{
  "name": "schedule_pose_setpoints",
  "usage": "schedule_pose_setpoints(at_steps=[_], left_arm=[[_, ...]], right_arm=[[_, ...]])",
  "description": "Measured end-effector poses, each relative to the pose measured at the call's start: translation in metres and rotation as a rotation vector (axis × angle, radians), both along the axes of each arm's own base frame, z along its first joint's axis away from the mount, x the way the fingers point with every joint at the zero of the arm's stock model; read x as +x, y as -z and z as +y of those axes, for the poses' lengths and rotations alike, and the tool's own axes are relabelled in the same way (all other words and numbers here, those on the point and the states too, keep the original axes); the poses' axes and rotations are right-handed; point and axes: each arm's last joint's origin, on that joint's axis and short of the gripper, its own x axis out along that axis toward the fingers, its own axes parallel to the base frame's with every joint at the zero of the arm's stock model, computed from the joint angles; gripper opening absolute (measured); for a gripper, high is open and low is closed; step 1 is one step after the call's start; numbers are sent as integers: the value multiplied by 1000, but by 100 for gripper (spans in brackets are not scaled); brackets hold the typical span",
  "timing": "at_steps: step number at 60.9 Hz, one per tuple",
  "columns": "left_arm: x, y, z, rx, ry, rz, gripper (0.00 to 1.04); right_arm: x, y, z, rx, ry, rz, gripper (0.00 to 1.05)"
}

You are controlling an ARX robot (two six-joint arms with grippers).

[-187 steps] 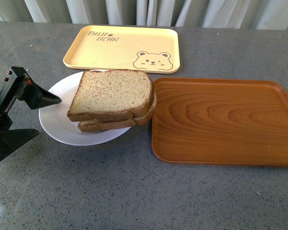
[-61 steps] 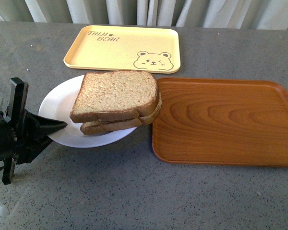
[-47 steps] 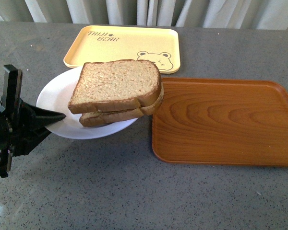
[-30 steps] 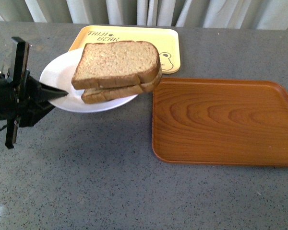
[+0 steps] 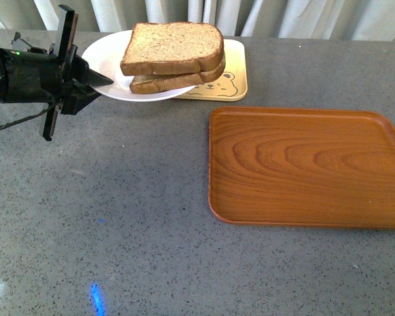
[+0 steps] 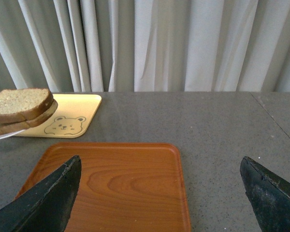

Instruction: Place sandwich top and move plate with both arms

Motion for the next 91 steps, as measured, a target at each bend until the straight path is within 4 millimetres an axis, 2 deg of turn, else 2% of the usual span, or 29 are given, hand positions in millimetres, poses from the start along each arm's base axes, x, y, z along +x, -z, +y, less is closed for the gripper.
schedule_pose_setpoints(at_steps=[16, 32, 48, 68, 80, 91], left_arm=[[41, 1, -16, 15, 26, -10, 2], [65, 11, -22, 31, 23, 3, 2], [76, 12, -23, 38, 22, -1, 2], [80, 23, -23, 54, 32, 28, 2], [82, 22, -23, 64, 36, 22, 3], [82, 22, -23, 69, 39, 23, 28]], right_arm=[[0, 0, 0, 0, 0, 0, 96], [0, 0, 0, -1, 0, 0, 96], [0, 0, 0, -1, 0, 0, 96], [0, 0, 0, -1, 0, 0, 96], [0, 0, 0, -1, 0, 0, 96], [0, 0, 0, -1, 0, 0, 96]])
